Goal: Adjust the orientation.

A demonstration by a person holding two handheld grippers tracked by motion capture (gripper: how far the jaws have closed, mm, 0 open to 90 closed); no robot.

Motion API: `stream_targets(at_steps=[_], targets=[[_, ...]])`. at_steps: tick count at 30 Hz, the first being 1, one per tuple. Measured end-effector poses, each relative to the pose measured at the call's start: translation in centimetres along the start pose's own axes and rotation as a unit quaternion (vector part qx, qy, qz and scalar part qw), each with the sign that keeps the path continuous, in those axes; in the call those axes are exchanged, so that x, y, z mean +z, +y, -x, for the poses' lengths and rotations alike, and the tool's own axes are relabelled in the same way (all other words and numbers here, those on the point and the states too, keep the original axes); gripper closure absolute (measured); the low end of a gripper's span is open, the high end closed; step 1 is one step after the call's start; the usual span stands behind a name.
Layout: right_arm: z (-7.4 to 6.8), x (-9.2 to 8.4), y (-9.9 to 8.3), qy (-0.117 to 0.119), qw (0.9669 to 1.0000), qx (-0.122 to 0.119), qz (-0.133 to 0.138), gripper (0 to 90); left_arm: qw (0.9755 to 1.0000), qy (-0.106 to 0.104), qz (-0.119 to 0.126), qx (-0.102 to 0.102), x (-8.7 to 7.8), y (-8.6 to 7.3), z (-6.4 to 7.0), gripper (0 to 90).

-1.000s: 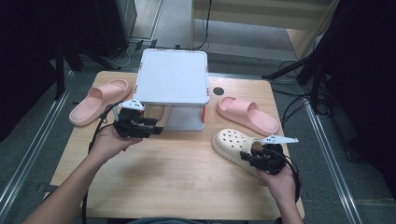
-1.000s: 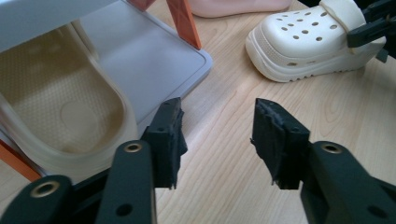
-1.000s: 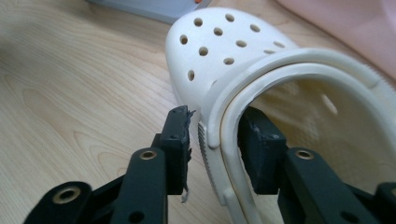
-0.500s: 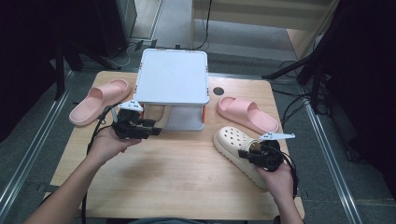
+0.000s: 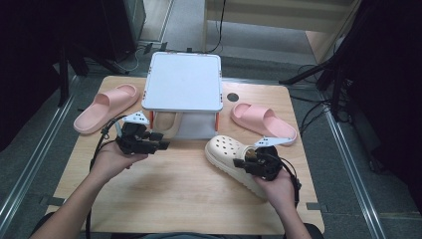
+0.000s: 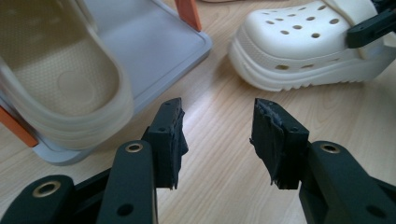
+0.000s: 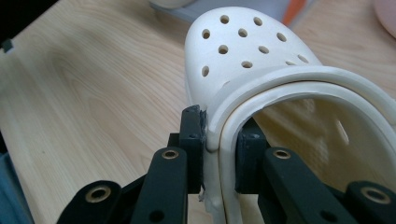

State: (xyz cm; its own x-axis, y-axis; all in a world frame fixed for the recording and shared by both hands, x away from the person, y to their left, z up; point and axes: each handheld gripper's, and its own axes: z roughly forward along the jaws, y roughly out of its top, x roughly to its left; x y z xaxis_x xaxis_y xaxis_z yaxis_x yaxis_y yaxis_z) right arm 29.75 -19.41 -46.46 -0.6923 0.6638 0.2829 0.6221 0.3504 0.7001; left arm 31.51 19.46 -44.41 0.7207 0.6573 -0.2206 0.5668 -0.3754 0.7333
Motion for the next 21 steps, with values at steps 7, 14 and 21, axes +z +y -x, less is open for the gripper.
stream_targets(at_steps=[7,14,21], targets=[[-1.4,1.6,1.3,0.020,0.9997,-0.015,-0.002,77.6,0.9999,0.007,-0.007,0.001,0.1,-0.9,0.7,53.8],[-2.9,3.8,2.5,0.033,0.9987,-0.036,-0.019,77.4,1.0000,0.006,-0.006,0.004,0.5,-1.8,1.2,60.5],[-4.8,6.4,3.4,0.045,0.9968,-0.058,-0.032,77.3,0.9998,0.012,-0.014,0.004,1.0,-2.4,1.8,64.4]])
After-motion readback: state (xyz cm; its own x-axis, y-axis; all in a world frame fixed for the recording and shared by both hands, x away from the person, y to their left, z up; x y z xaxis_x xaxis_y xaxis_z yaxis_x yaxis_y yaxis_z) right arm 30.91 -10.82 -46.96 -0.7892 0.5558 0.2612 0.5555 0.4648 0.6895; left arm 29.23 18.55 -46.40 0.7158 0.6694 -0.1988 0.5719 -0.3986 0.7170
